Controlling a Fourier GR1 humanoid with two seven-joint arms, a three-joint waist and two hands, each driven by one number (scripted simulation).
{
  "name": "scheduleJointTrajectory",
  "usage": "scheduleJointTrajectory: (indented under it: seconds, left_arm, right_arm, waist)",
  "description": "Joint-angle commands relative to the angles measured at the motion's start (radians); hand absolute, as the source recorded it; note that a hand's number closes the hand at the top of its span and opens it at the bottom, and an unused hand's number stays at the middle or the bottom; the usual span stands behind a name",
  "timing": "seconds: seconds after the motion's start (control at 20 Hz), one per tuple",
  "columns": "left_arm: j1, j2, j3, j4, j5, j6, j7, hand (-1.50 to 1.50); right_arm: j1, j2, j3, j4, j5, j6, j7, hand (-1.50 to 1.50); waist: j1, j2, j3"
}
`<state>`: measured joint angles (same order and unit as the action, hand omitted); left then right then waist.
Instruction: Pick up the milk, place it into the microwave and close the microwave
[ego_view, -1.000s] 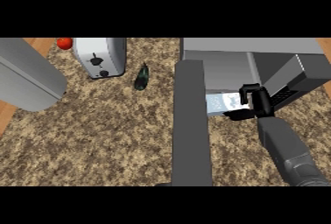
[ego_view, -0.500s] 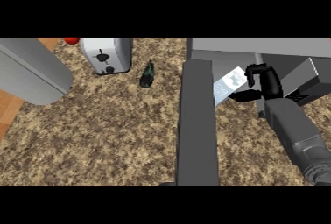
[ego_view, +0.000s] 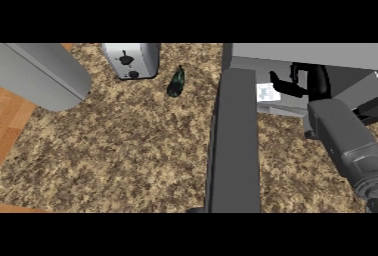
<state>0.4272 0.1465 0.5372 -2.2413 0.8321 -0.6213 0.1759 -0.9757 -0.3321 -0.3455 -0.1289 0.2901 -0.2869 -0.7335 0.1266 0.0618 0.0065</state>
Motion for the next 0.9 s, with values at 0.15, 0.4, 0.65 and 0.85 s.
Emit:
scheduleJointTrajectory:
  seconds: [0.15, 0.4, 0.65, 0.85]
  left_arm:
    - [-0.021, 0.019, 0.003, 0.002, 0.008, 0.001, 0.004, -1.50]
    - [-0.060, 0.037, -0.006, 0.020, -0.005, 0.007, 0.009, -1.50]
    - [-0.074, 0.039, -0.005, 0.031, -0.010, 0.009, 0.008, -1.50]
    - [-0.082, 0.043, -0.019, 0.053, -0.015, 0.004, 0.017, -1.50]
  right_arm:
    - [-0.034, -0.050, -0.008, 0.014, 0.005, -0.045, 0.041, 1.50]
    - [-0.054, -0.072, -0.012, 0.019, 0.007, -0.056, 0.055, 1.50]
    - [-0.059, -0.096, -0.022, 0.023, 0.001, -0.062, 0.061, 1.50]
    - [-0.058, -0.095, -0.037, 0.020, -0.011, -0.069, 0.049, 1.50]
  waist:
    - [0.037, 0.014, 0.002]
    - [0.038, 0.027, 0.003]
    - [0.051, 0.031, 0.004]
    - [0.055, 0.037, 0.005]
